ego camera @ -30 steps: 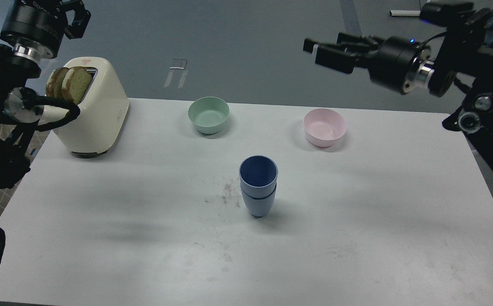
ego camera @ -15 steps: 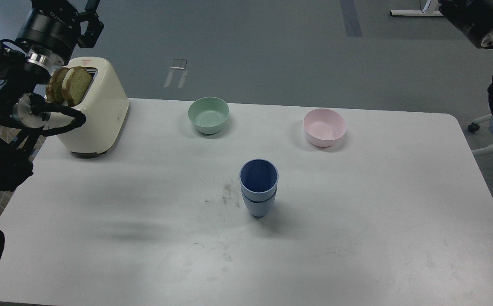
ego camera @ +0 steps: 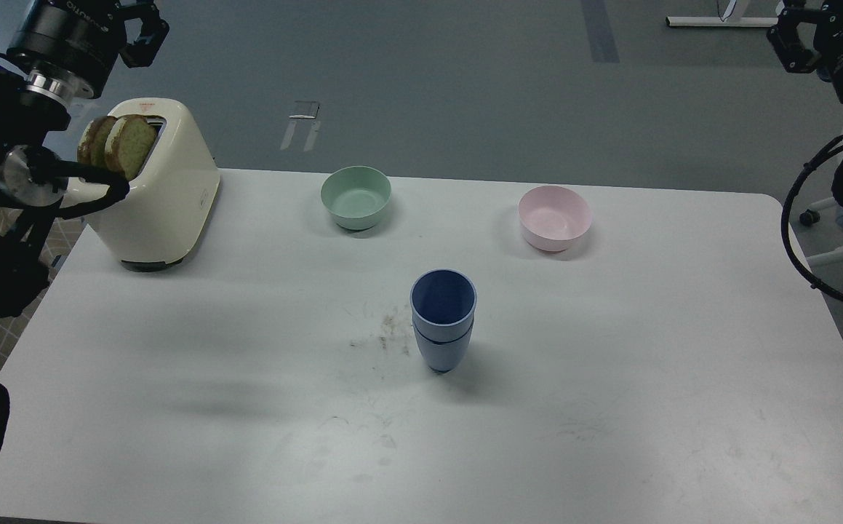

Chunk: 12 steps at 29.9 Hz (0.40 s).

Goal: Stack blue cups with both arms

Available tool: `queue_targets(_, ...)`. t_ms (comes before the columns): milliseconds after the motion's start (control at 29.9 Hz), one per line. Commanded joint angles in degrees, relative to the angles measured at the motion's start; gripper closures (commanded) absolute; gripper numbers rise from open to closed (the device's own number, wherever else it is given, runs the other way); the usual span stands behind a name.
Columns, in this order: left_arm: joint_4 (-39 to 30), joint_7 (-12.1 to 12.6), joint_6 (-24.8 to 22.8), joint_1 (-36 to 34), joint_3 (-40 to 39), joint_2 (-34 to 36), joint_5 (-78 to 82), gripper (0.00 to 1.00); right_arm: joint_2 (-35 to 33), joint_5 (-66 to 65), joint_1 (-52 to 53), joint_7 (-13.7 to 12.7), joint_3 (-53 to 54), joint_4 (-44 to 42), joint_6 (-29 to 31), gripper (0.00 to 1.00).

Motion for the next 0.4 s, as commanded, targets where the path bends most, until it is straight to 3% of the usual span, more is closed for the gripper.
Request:
queue_targets(0,0.1,-0.4,-0.2,0.1,-0.1,-0.1,0.0,0.03,0.2,2.9,-1.2,0.4,0.2,0.2,0.1,0.00)
queue_targets(367,0.4,-0.3,-0.1,0.6,-1.2,0.0,-2.8,0.02,0.1,4.6,-5.0,0.3,0.8,7.3,0.0,0.00)
